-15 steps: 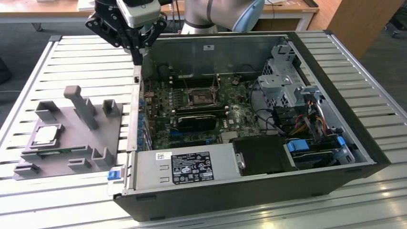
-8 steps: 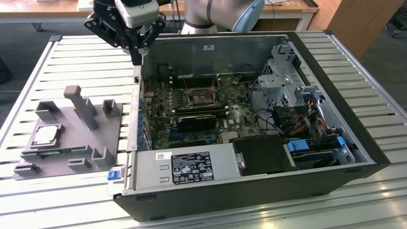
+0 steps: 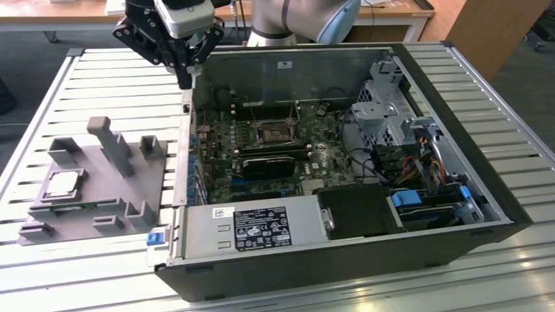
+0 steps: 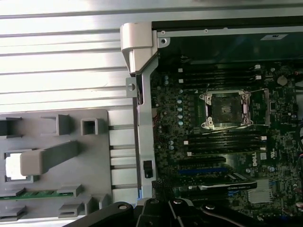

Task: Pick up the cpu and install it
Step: 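Reach for the cpu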

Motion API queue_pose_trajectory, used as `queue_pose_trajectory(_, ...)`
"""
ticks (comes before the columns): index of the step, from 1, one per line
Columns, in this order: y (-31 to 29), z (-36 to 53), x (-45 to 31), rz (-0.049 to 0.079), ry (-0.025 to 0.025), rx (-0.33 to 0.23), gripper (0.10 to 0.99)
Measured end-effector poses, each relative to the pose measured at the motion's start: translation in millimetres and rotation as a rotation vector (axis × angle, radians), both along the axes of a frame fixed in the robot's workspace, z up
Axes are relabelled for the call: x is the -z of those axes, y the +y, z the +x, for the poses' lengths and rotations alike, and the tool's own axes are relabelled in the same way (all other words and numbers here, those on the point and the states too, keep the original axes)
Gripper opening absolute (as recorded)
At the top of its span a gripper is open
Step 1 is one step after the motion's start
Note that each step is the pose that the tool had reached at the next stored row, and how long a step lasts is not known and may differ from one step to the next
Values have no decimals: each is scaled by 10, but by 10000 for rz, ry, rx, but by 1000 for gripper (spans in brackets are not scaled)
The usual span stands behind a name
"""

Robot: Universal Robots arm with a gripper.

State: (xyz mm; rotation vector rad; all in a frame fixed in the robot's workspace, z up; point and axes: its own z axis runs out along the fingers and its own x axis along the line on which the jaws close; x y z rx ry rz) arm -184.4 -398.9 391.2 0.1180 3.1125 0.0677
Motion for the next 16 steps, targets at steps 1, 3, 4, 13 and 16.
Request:
queue_pose_trajectory(1, 0, -2, 0, 0, 0, 0, 106)
queue_pose_trajectory(3, 0, -7, 0, -1, 0, 0, 106)
queue_pose_trajectory(4, 0, -10, 0, 0, 0, 0, 106)
queue_pose_trajectory(13, 0, -34, 2, -1, 0, 0, 106)
queue_pose_trajectory(16, 0, -42, 3, 0, 0, 0, 106)
